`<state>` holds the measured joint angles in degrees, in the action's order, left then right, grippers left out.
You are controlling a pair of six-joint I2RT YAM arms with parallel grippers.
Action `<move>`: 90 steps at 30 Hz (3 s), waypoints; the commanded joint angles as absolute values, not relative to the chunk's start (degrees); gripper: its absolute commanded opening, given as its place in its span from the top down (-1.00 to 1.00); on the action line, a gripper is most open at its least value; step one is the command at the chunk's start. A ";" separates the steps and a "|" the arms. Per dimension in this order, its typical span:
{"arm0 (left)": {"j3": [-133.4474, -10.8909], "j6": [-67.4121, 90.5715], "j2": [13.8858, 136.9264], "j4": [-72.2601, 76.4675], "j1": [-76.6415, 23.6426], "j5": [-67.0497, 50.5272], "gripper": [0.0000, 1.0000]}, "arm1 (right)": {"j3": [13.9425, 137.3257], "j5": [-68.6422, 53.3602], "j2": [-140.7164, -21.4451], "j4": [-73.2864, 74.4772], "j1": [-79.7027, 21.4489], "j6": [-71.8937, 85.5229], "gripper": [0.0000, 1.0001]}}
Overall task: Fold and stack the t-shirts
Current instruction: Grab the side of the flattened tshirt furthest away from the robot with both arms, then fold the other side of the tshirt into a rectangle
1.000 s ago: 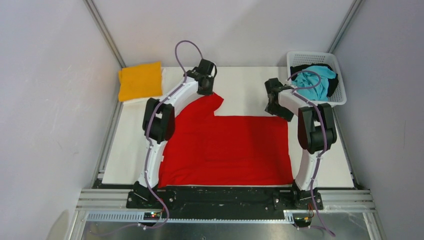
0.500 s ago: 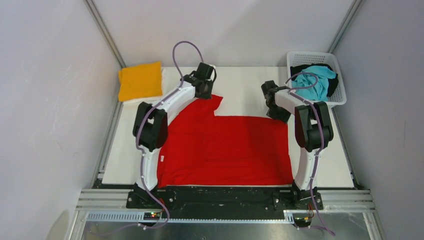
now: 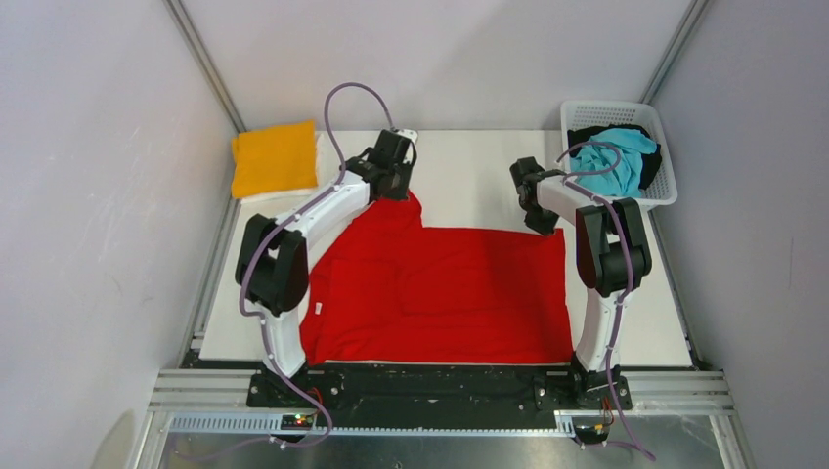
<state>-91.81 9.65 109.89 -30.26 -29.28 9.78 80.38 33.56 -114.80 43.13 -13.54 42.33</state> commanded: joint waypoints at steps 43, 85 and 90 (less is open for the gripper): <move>-45.47 18.77 48.76 -31.82 -52.96 14.03 1.00 | 54.85 34.73 -75.04 45.79 -25.62 40.77 0.98; -45.90 55.16 42.01 -62.15 -70.93 8.94 -0.99 | 41.40 30.82 -44.97 53.37 -30.89 47.77 -0.97; -51.40 53.66 52.07 -61.64 -70.24 24.56 -0.99 | 40.49 22.72 -43.29 42.19 -29.35 39.66 -0.99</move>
